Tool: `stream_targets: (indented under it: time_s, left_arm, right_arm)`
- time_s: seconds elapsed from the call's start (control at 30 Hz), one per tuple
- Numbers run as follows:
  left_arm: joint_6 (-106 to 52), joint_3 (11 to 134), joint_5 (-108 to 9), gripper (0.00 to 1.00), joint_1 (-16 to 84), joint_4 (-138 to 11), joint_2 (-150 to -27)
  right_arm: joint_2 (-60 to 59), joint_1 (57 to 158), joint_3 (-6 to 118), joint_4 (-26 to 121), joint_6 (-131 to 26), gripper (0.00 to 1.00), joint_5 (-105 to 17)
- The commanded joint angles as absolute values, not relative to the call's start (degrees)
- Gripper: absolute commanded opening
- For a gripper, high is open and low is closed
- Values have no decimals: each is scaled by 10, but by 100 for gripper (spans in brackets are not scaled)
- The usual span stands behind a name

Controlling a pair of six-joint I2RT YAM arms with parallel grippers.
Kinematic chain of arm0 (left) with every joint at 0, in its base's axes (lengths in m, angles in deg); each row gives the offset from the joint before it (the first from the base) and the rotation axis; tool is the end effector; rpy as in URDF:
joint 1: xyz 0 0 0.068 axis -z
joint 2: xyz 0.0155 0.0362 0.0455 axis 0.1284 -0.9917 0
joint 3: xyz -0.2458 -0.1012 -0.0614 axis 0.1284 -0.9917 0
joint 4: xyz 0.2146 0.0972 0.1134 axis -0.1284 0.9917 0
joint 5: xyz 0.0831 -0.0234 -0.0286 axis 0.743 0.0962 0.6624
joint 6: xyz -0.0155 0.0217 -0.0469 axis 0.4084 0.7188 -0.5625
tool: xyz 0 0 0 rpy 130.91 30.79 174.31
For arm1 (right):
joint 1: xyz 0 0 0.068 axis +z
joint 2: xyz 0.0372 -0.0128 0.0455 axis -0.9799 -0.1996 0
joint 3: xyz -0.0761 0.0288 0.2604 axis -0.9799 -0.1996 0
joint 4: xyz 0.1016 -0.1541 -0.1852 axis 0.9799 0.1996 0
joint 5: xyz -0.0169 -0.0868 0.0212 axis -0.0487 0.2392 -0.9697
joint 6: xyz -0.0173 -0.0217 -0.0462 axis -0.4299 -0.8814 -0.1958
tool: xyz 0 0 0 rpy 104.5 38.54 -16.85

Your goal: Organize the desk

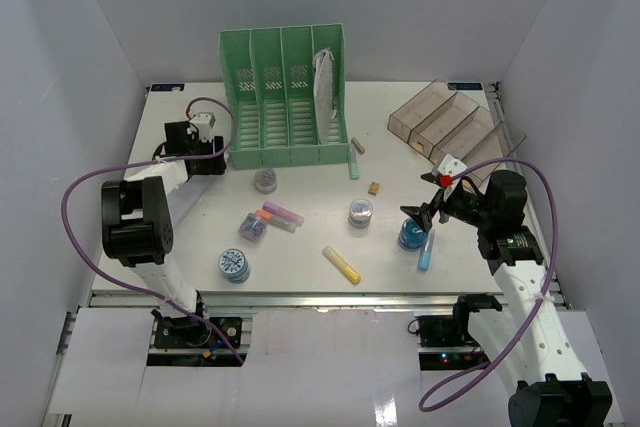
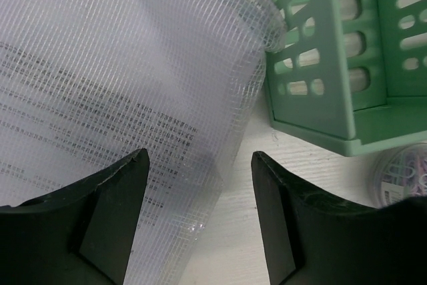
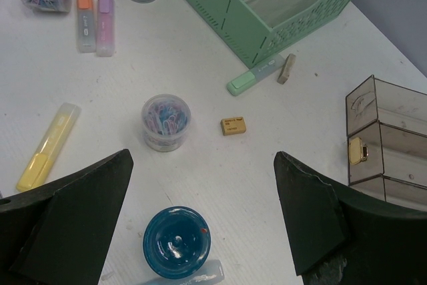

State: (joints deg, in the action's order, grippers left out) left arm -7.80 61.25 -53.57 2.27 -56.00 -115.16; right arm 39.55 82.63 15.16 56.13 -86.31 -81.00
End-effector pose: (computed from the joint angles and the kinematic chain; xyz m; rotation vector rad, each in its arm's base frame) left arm 0.3722 0.0257 0.1779 0.1440 2.3582 -0.1506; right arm 0.1645 0.0368 0.2928 -0.9677 1.4974 0.4212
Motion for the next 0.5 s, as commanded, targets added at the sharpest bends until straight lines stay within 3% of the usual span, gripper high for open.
stream_targets:
  time_s: [0.0, 0.27, 0.47]
  left_arm:
    - [-60, 619, -511, 73, 32, -570, -1160]
    - [-53, 627, -455, 72, 59, -565, -1190]
    - [-55, 630, -426, 65, 64, -569, -1197]
  right_arm:
    - [394, 824, 147, 556, -865, 93, -822]
    - [391, 824, 147, 557, -866, 93, -824]
    - [390, 824, 147, 557, -866, 93, -822]
